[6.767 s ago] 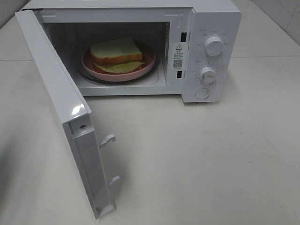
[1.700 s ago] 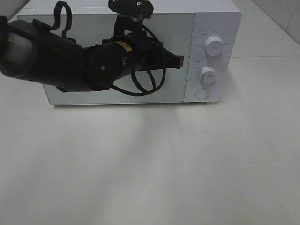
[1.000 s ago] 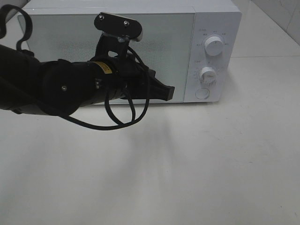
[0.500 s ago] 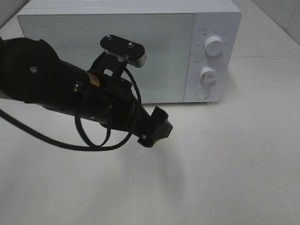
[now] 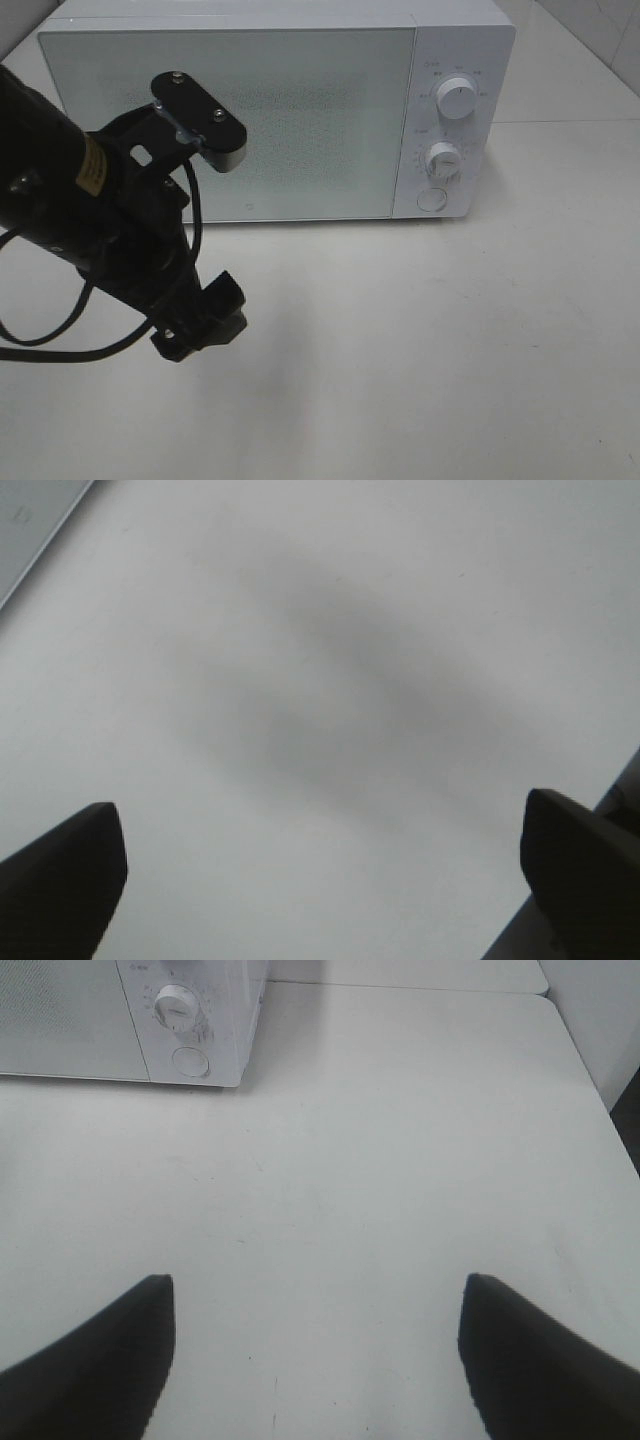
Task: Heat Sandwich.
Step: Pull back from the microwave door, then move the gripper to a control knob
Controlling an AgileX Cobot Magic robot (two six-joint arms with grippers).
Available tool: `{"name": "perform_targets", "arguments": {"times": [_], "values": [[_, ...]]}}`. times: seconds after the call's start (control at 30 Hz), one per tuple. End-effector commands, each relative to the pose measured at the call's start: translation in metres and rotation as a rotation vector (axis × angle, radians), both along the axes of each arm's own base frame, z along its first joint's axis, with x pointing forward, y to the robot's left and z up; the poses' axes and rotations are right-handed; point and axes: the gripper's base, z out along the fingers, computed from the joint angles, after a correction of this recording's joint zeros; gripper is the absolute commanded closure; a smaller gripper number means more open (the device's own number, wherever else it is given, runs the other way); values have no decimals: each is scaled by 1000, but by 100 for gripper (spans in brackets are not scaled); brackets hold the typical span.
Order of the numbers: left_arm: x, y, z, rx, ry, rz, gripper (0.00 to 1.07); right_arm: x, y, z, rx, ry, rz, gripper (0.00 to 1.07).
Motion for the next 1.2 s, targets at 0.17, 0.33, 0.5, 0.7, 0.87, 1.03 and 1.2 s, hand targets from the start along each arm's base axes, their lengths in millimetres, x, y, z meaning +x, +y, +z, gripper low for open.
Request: {"name": "perform_targets", "arguments": {"times": [0.17, 0.33, 0.5, 0.7, 0.87, 1.03, 1.2], "values": [[17, 34, 6, 34, 31, 168, 4, -3, 0, -1, 4, -32, -3, 31], [36, 71, 12, -13, 82, 309, 4, -3, 0, -1, 4, -32, -3, 31], [49, 118, 23, -75, 99, 475, 4, -3, 0, -1, 4, -32, -3, 31], [47, 167, 44, -154, 66, 676, 4, -3, 0, -1, 4, -32, -3, 31], [33, 192, 60, -190, 41, 794, 4, -3, 0, -1, 4, -32, -3, 31], [8, 206, 66, -226, 4, 880, 4, -3, 0, -1, 4, -32, -3, 31], [-25, 205, 57, -234, 1, 879, 4, -3, 0, -1, 4, -32, -3, 31]]}}
